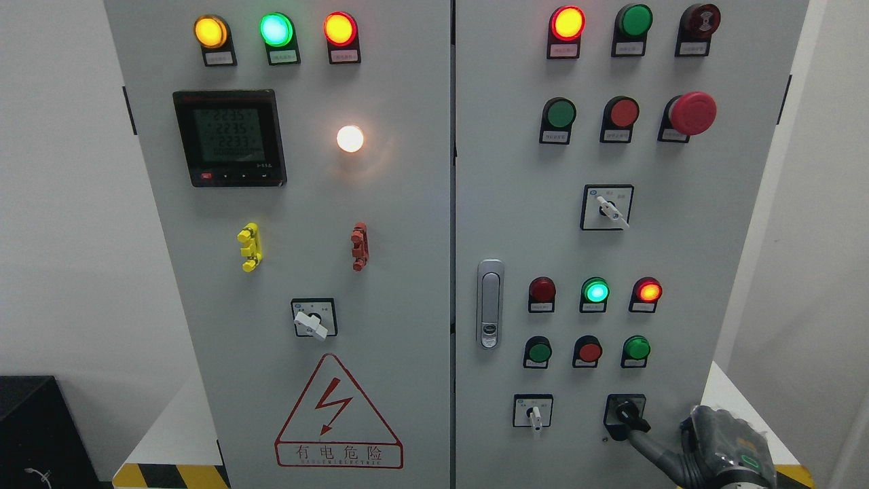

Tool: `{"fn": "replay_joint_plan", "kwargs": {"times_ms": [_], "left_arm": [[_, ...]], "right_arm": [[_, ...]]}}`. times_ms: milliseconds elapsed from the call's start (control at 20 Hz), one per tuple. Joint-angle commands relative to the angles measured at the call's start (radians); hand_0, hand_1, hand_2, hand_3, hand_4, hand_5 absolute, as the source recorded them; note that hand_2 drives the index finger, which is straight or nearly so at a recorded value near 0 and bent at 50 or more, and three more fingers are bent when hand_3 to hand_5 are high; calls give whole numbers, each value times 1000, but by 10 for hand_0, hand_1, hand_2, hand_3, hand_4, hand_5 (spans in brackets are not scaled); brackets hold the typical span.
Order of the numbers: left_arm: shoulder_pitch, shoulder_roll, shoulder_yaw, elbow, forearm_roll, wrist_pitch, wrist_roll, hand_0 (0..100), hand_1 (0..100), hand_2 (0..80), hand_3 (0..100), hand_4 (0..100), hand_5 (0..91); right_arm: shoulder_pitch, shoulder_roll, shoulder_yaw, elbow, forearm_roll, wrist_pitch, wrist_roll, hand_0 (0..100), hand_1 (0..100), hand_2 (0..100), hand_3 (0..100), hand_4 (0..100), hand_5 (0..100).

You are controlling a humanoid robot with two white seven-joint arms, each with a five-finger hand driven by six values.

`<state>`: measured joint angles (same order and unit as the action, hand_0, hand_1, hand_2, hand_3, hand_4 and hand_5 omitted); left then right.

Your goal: Flip black knob to close circuit

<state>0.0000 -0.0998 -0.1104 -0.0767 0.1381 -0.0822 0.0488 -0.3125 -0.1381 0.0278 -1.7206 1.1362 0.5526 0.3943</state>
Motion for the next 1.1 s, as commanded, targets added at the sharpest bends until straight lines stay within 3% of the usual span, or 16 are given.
{"fn": "replay_joint_plan", "kwargs": {"times_ms": [0, 1050], "left_arm": [[21, 0, 0, 0, 0, 1, 0, 120, 556, 0, 0, 0, 0], [21, 0, 0, 0, 0, -1, 0, 120, 556, 0, 0, 0, 0]], "right_arm": [[30, 3, 40, -27, 0, -5, -22, 0, 103, 883, 1000, 915, 911], [46, 17, 81, -53, 2, -8, -32, 0, 114, 879, 1000, 913, 912]]}}
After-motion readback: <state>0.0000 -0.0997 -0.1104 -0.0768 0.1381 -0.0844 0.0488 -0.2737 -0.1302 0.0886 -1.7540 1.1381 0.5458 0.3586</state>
